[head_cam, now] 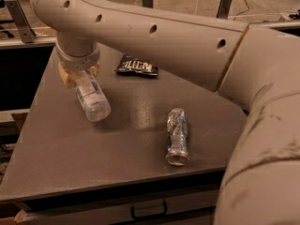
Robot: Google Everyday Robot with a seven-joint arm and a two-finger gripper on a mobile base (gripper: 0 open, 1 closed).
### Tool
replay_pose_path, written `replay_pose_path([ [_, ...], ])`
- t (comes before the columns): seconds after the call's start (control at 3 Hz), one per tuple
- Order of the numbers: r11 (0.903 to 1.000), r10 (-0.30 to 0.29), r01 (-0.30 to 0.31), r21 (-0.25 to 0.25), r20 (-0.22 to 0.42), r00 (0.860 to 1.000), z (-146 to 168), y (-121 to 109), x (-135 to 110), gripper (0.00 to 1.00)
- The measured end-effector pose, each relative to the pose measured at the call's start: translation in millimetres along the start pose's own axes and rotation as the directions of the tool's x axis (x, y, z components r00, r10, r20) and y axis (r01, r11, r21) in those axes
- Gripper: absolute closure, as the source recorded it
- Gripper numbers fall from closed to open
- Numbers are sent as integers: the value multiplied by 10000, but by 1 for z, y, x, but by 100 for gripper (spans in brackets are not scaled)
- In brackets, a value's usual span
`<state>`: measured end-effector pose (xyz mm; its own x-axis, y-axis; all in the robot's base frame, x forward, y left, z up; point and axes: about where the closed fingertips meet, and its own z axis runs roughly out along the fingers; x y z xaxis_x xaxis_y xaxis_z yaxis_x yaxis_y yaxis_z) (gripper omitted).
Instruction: Place blue plastic bottle upright
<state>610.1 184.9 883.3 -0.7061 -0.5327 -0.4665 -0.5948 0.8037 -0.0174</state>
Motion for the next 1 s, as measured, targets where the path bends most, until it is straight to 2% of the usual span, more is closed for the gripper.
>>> replay_pose_path([
  [0.33,9950,-985,996,30,1778,9791,-34,-21,-30,100],
  [0.67,9876,-1541,1563,115,2544,9547,-39,-22,-47,100],
  [1.0,9880,-1371,1516,-292,2864,9482,-54,-33,-47,100],
])
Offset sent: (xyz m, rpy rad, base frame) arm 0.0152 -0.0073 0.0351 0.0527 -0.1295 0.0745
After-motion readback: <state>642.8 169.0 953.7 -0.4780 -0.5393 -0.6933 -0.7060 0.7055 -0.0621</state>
